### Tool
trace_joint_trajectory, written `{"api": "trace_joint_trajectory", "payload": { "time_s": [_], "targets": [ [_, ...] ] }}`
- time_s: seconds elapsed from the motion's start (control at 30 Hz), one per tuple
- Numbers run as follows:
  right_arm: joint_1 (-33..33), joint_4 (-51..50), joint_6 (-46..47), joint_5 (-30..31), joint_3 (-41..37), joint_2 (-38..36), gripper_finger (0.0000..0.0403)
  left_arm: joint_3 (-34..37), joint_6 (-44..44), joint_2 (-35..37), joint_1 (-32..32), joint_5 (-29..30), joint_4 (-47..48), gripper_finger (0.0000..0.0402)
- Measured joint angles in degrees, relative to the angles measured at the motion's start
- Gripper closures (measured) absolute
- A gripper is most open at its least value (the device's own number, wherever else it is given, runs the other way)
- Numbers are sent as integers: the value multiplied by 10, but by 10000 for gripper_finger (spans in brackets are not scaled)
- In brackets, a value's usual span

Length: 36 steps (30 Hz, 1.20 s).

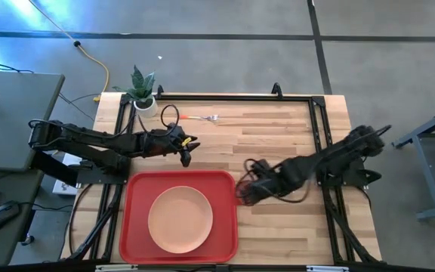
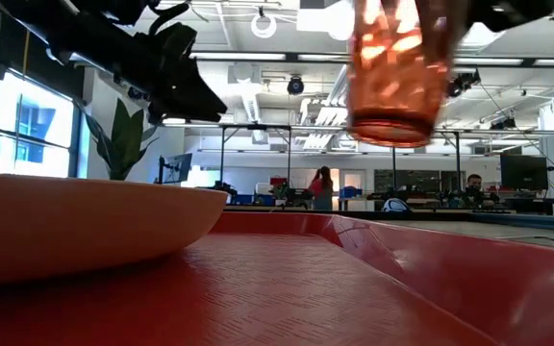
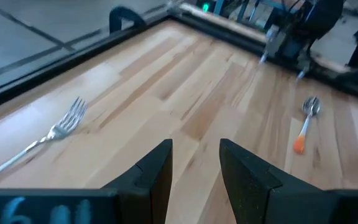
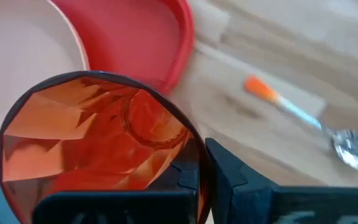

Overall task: Pick and place plate/cup/fork/spoon on tray
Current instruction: Put the brown cup on the top right of the red tray, then put the orange spoon on the red tray to the left of the pink plate

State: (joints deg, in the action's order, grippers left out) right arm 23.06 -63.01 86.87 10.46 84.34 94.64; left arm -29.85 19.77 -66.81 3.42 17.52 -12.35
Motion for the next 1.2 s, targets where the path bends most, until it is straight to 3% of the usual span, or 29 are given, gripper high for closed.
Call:
{"api": "trace_joint_trajectory", "payload": {
  "time_s": [0.1, 0.23, 0.4, 0.73, 0.87, 1.2],
  "targets": [
    [-19, 3, -34, 8, 40, 51, 402, 0, -8, 19, 0, 0, 39, 277],
    [-41, 61, -86, -28, 68, 107, 402, 0, -62, 35, 0, 1, 86, 277],
    [-75, 65, -126, -12, 88, 154, 402, 0, -129, 41, 0, 2, 133, 277],
    [-127, 91, -207, -60, 88, 175, 396, 0, -94, 41, 0, 2, 187, 277],
    [-131, 81, -219, -45, 88, 175, 367, 0, -105, 41, 0, 10, 187, 277],
    [-125, 85, -250, -49, 88, 174, 243, 0, -110, 41, 0, 27, 188, 277]
  ]
}}
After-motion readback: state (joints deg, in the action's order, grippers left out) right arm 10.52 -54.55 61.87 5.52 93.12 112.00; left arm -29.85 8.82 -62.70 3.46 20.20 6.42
